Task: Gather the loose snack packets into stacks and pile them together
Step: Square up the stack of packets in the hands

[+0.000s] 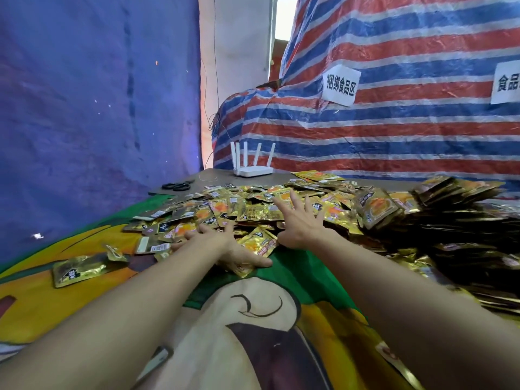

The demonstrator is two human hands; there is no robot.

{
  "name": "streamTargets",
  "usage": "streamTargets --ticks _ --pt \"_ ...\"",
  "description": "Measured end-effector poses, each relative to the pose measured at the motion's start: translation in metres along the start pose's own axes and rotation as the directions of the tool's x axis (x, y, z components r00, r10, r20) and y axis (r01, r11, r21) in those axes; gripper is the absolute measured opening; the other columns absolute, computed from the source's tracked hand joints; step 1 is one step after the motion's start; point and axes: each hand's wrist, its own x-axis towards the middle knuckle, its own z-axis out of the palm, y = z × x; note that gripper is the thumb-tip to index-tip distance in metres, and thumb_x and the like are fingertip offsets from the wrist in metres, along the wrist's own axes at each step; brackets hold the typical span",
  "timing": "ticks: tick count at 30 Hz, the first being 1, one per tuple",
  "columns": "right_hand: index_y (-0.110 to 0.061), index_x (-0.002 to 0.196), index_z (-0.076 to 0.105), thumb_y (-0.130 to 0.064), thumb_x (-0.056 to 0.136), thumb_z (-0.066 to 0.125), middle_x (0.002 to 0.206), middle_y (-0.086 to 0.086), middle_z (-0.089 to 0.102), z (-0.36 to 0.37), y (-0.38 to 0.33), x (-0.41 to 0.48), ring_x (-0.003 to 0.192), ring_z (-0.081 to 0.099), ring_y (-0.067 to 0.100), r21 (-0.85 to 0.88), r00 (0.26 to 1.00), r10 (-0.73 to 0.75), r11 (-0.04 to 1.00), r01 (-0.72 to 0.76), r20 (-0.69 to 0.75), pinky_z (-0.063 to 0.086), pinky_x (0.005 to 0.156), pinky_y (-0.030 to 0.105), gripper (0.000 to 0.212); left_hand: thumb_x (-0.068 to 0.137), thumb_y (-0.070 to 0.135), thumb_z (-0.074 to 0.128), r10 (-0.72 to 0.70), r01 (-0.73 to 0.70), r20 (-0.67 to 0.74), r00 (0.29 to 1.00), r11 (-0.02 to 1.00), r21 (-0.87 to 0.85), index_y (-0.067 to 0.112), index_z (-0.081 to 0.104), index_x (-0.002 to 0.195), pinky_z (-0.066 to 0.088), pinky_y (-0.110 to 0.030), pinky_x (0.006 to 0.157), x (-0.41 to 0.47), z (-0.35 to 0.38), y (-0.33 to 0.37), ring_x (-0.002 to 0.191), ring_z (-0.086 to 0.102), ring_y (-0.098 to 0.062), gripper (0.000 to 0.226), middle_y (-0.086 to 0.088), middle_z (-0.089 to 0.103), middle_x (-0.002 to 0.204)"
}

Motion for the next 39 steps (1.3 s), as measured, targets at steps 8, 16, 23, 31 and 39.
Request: streamTargets --ticks 8,16,23,31,39 --pt "-0.038 0.141 0.054 -0.010 0.097 0.051 0.141 0.005 0.047 0.013 0.000 -0.010 0.140 0.030 0.041 -0.035 0.973 -0.025 0.999 0.018 -0.228 0.038 0.101 0.064 0.052 0.085 0.061 0.062 0.295 -0.265 -0.160 0.942 0.946 0.188 0.011 0.056 0.130 0.049 -0.036 0.082 -0.019 -0.008 0.011 0.101 0.057 -0.028 0.067 -0.009 0.061 0.120" --pt "-0.029 0.134 0.066 -0.013 0.100 0.051 0.119 0.006 0.062 -0.008 0.004 -0.055 0.110 0.057 0.031 -0.004 0.906 -0.191 0.979 0.204 -0.377 0.052 0.082 0.042 0.040 0.086 0.031 0.059 0.363 -0.251 -0.265 0.893 0.892 0.376 0.010 0.048 0.120 0.041 -0.037 0.078 -0.050 0.006 0.016 0.103 0.056 -0.030 0.041 -0.010 0.058 0.114" --pt "-0.013 0.115 0.077 -0.003 0.095 0.060 0.105 0.005 0.075 -0.041 0.010 -0.095 0.090 0.067 0.018 0.434 0.835 0.048 0.870 0.235 -0.548 0.055 0.079 0.027 0.027 0.088 0.031 0.058 0.238 -0.155 -0.243 0.940 0.936 0.317 0.008 0.017 0.153 0.049 -0.052 0.096 -0.065 0.022 0.021 0.128 0.044 -0.043 0.080 -0.021 0.036 0.145" --pt "-0.011 0.075 0.070 -0.022 0.093 0.072 0.066 0.004 0.064 -0.043 0.027 -0.126 0.056 0.053 0.015 0.929 0.792 0.577 0.369 -0.033 -0.202 0.041 0.050 0.026 0.021 0.092 0.008 0.051 0.209 -0.279 -0.326 0.922 0.943 -0.183 -0.001 0.026 0.144 0.047 -0.038 0.079 -0.095 0.010 0.017 0.113 0.056 -0.038 0.059 -0.021 0.053 0.126" --pt "-0.012 0.074 0.066 -0.021 0.093 0.073 0.066 -0.001 0.062 -0.045 0.037 -0.145 0.062 0.054 0.014 0.998 0.719 0.693 0.037 0.044 -0.057 0.042 0.053 0.026 0.022 0.092 0.005 0.057 -0.045 -0.363 -0.480 0.876 0.593 -0.719 0.009 0.041 0.116 0.034 -0.032 0.057 -0.105 0.004 0.033 0.077 0.053 -0.021 0.029 -0.007 0.055 0.093"
